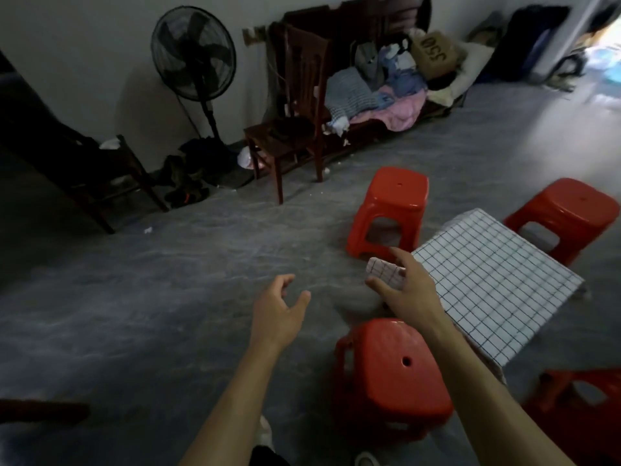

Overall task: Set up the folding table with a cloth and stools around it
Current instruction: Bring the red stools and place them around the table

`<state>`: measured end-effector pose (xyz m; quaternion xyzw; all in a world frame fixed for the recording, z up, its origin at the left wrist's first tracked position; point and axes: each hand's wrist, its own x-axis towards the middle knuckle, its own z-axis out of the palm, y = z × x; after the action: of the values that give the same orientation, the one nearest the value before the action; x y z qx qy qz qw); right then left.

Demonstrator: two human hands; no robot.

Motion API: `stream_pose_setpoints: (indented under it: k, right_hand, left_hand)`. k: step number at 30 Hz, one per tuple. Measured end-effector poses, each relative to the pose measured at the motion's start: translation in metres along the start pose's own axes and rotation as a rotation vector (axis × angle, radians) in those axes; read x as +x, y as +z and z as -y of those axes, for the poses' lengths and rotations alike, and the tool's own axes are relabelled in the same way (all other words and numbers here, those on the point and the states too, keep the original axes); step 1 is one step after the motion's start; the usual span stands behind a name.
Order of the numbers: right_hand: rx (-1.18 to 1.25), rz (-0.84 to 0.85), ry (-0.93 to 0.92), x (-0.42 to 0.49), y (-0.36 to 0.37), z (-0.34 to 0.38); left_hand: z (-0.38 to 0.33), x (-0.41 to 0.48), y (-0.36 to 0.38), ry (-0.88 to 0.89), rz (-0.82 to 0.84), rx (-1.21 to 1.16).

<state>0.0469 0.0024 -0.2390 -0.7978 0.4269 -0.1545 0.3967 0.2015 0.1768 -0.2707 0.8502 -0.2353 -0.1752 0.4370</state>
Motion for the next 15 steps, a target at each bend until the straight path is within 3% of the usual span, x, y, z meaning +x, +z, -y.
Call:
stream_pose_setpoints:
  k: [7,15]
  right_hand:
    - [-0.004,-0.163,0.093,0.018,0.038,0.06]
    - [0.104,-0.293,0.195,0.061,0.051,0.068]
  left_hand:
    - [-0.005,0.107,-0.059,0.169,0.069,-0.057]
    - [-0.016,0.172,-0.038,0.225,0.263,-0.069]
